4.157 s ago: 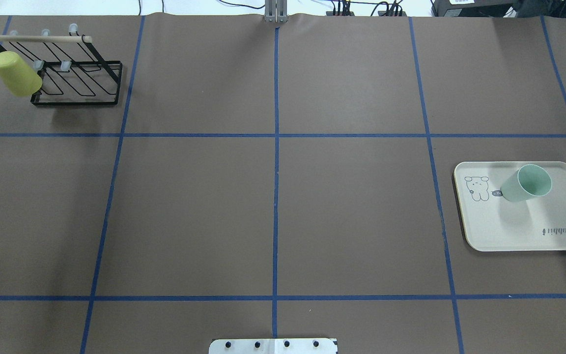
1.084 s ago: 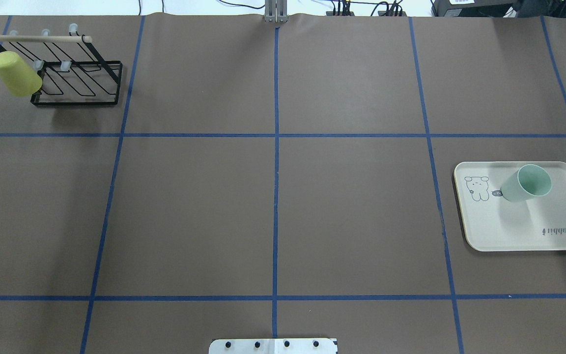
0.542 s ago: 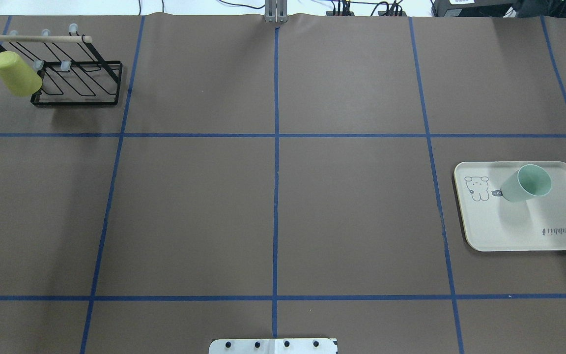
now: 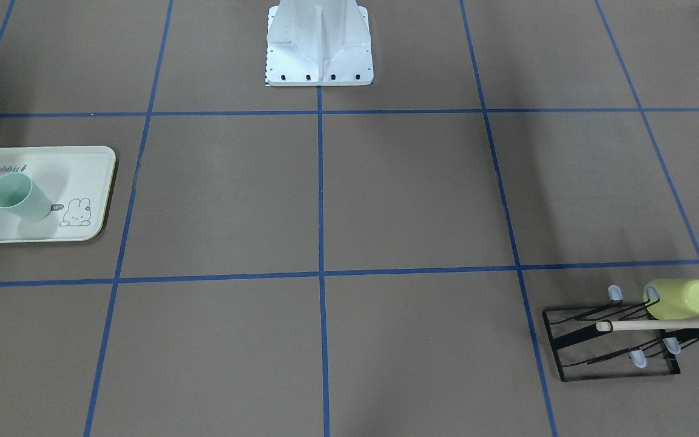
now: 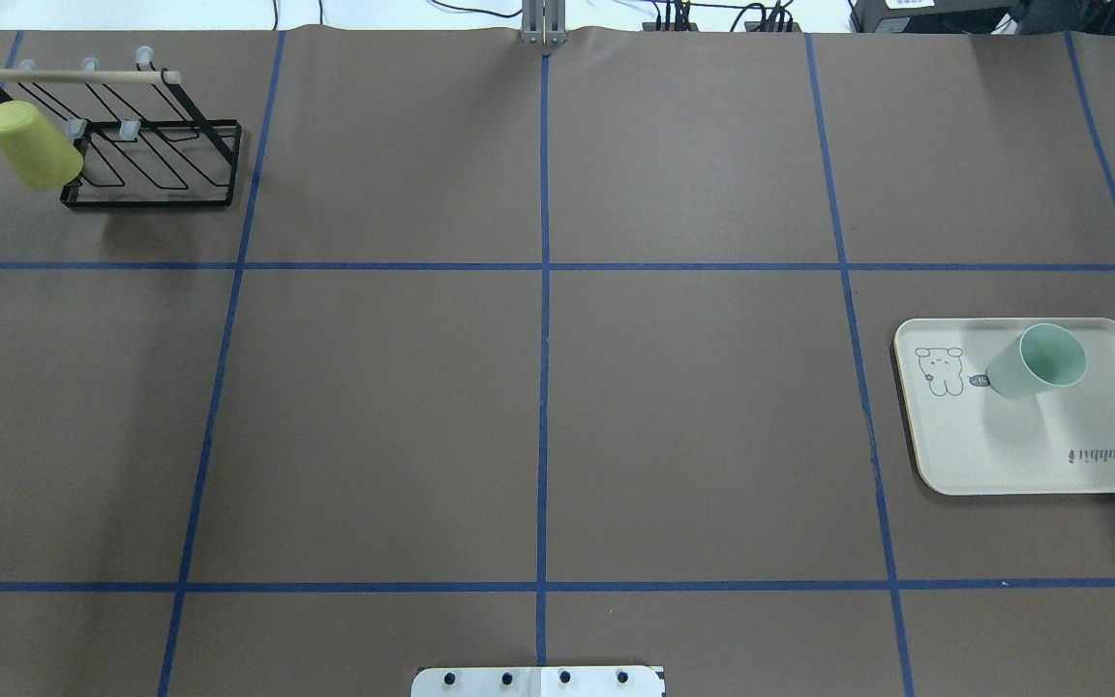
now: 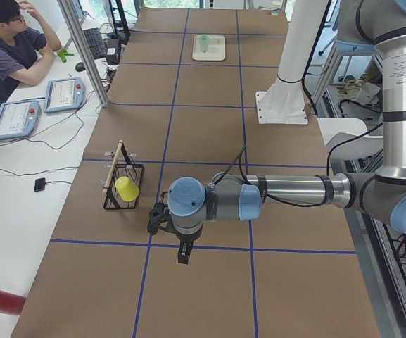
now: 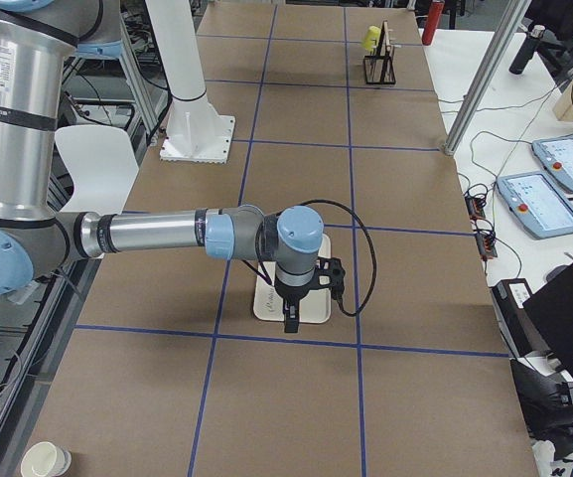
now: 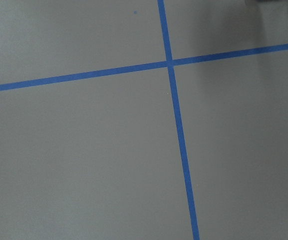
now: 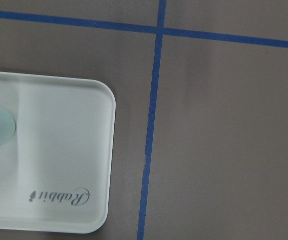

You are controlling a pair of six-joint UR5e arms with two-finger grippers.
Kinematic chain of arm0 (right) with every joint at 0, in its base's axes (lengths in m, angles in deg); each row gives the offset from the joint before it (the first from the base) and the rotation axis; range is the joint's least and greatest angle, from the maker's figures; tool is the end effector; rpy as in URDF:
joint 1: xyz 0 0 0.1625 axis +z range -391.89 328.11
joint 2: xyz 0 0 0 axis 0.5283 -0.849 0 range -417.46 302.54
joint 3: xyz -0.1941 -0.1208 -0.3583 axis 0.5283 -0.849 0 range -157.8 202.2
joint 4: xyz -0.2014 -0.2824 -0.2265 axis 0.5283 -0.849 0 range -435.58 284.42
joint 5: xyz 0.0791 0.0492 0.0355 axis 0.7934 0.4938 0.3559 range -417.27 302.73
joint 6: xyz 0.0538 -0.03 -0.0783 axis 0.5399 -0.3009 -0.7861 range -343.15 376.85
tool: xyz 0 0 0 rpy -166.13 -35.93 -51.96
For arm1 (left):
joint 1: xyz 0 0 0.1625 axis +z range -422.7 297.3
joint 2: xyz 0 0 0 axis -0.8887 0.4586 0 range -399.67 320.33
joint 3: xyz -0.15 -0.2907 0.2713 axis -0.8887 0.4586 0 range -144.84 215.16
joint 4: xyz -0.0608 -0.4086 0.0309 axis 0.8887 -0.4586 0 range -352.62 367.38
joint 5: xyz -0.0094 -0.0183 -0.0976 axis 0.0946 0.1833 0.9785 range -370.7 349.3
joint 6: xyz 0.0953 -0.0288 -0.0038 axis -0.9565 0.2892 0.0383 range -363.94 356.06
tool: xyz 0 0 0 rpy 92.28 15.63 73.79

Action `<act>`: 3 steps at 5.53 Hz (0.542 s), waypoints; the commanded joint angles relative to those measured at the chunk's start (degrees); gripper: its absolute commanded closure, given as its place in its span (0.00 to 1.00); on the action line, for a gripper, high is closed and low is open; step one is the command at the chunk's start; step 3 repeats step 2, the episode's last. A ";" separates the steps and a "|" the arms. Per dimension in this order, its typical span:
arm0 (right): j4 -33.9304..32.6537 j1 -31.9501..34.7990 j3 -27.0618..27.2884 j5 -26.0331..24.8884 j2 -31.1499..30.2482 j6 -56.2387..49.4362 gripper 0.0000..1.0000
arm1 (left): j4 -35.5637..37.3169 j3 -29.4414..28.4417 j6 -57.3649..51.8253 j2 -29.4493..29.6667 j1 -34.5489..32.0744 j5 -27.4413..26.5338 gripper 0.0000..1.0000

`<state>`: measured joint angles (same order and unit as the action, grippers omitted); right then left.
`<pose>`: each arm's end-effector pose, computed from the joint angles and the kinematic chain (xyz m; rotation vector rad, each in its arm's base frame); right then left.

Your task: Left arm grabs green cup and hands to right arm on tray

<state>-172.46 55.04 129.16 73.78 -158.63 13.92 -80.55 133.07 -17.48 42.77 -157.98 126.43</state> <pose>0.0462 -0.4092 0.6168 -0.0191 -0.7166 -0.0935 -0.1000 -0.4266 0.6521 0.1068 0.8165 0.1238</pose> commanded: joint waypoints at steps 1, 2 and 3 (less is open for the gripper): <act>0.02 -0.01 0.00 0.00 0.00 0.03 0.00 | -0.05 0.00 0.00 0.09 0.00 -0.02 0.00; 0.02 -0.10 0.09 0.09 0.09 0.03 0.00 | -0.05 -0.09 0.00 0.09 0.09 0.07 0.00; 0.02 -0.10 0.09 0.09 0.09 0.03 0.00 | -0.05 -0.09 0.00 0.09 0.09 0.07 0.00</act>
